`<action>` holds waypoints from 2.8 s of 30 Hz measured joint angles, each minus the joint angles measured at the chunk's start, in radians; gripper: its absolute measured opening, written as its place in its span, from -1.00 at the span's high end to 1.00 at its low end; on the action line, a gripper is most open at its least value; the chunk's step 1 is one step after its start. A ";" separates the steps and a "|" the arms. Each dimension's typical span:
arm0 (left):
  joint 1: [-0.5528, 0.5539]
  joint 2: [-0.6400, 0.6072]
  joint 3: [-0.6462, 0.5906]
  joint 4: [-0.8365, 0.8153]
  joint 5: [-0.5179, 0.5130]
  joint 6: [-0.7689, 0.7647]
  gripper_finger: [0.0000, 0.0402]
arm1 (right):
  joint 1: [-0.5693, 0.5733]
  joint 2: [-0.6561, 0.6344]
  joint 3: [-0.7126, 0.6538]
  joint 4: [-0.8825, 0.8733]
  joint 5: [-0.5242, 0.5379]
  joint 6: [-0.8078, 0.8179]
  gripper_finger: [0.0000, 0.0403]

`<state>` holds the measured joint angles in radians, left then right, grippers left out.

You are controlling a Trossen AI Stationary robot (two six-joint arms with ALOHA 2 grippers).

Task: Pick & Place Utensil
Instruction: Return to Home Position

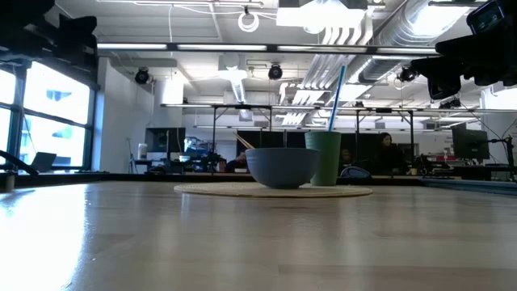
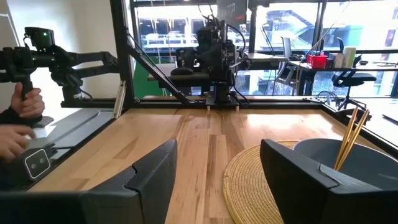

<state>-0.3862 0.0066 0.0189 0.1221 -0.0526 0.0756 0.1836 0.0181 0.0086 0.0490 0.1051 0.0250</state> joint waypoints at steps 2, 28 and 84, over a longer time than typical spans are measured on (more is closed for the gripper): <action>0.000 0.000 -0.001 -0.019 0.003 -0.001 -0.10 | 0.000 0.000 0.000 0.000 0.000 0.000 -0.12; 0.000 0.005 -0.004 -0.095 -0.115 -0.133 -0.10 | 0.000 0.000 0.000 0.000 0.000 0.000 -0.11; 0.293 0.000 -0.009 -0.043 -0.084 -0.249 -0.10 | 0.000 0.000 0.000 0.000 0.000 0.000 -0.11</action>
<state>-0.0930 0.0063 0.0101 0.0788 -0.1364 -0.1737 0.1834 0.0185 0.0082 0.0494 0.1051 0.0254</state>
